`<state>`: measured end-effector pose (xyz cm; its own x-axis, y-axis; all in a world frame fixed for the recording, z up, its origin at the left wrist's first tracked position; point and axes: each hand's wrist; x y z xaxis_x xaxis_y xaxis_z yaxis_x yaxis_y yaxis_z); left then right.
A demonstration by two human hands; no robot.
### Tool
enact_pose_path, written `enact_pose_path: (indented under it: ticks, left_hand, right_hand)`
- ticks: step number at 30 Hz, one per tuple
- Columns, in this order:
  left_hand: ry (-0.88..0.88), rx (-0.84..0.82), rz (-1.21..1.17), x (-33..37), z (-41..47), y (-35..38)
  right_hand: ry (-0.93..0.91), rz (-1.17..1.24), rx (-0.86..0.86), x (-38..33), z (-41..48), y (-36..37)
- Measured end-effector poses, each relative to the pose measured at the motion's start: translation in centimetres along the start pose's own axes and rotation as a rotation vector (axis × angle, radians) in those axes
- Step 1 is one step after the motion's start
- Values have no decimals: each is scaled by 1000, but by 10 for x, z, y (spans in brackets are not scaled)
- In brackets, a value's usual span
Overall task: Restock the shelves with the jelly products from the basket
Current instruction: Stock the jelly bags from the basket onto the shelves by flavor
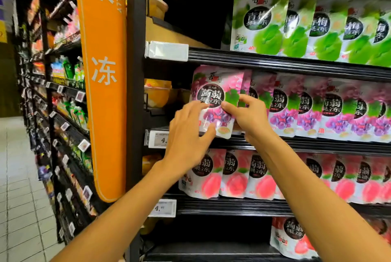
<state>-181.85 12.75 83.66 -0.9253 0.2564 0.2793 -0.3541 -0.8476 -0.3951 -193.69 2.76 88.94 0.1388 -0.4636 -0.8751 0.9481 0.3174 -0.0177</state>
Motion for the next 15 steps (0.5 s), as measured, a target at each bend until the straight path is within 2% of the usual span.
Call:
enact_pose_path:
  ticks: [3, 11, 15]
  left_hand:
    - [-24, -54, 103, -2, -3, 12]
    - [-36, -121, 143, -17, -5, 27]
    - [-17, -112, 161, -16, -8, 27]
  right_hand:
    - [-45, -52, 42, 2, 6, 11]
    - [-68, -125, 25, 8, 7, 9]
    - [-182, -431, 121, 10, 2, -4]
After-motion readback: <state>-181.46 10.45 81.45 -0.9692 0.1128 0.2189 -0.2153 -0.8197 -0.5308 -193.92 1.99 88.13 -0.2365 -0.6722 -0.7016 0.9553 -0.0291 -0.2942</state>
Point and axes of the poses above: each hand's wrist, its own z-axis towards the middle knuckle, its own y-axis out of the palm, x = y × z, and after that the axes turned 4 degrees about y, right-handed
